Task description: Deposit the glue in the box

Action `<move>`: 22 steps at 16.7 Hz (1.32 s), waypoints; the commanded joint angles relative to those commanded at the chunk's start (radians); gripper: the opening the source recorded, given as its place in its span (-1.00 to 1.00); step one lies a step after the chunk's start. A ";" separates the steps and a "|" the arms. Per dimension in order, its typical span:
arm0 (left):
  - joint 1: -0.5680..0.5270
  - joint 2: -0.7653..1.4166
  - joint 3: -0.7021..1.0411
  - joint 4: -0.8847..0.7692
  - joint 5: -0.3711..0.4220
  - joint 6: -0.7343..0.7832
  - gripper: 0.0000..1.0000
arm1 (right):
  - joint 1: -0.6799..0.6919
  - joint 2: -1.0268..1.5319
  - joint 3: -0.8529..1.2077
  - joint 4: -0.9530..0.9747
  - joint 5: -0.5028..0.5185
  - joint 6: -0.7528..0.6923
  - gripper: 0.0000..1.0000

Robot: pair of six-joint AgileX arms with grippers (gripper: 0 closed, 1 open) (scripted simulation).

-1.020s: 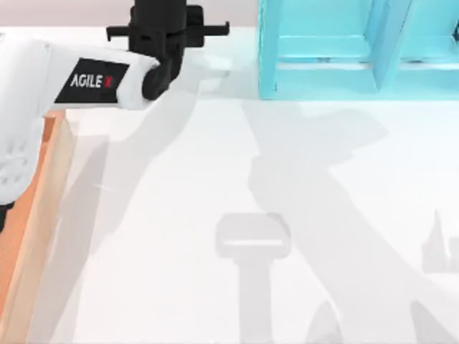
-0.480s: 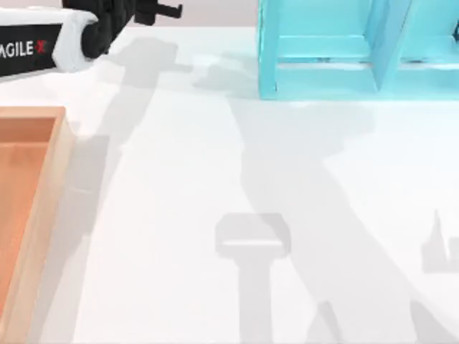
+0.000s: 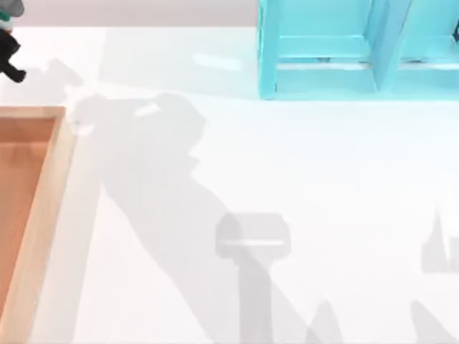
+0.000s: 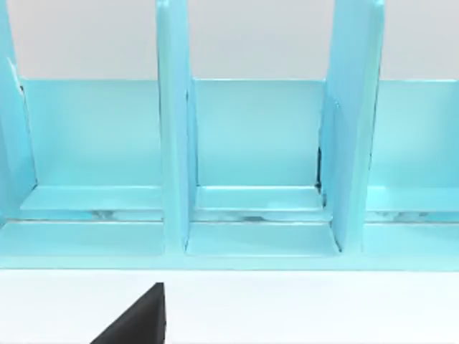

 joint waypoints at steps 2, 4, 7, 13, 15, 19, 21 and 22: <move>0.121 -0.034 -0.053 -0.160 0.137 0.196 -1.00 | 0.000 0.000 0.000 0.000 0.000 0.000 1.00; 0.242 -0.058 -0.111 -0.318 0.273 0.392 -1.00 | 0.000 0.000 0.000 0.000 0.000 0.000 1.00; 0.414 -0.077 -0.200 -0.541 0.470 0.678 -1.00 | 0.000 0.000 0.000 0.000 0.000 0.000 1.00; 0.681 -0.083 -0.338 -0.869 0.791 1.122 -1.00 | 0.000 0.000 0.000 0.000 0.000 0.000 1.00; 0.733 -0.083 -0.363 -0.929 0.858 1.206 -1.00 | 0.000 0.000 0.000 0.000 0.000 0.000 1.00; 0.763 -0.083 -0.377 -0.962 0.896 1.251 -1.00 | 0.000 0.000 0.000 0.000 0.000 0.000 1.00; 0.763 -0.083 -0.377 -0.962 0.896 1.251 -1.00 | 0.000 0.000 0.000 0.000 0.000 0.000 1.00; 0.758 -0.081 -0.374 -0.959 0.894 1.251 -1.00 | 0.000 0.000 0.000 0.000 0.000 0.000 1.00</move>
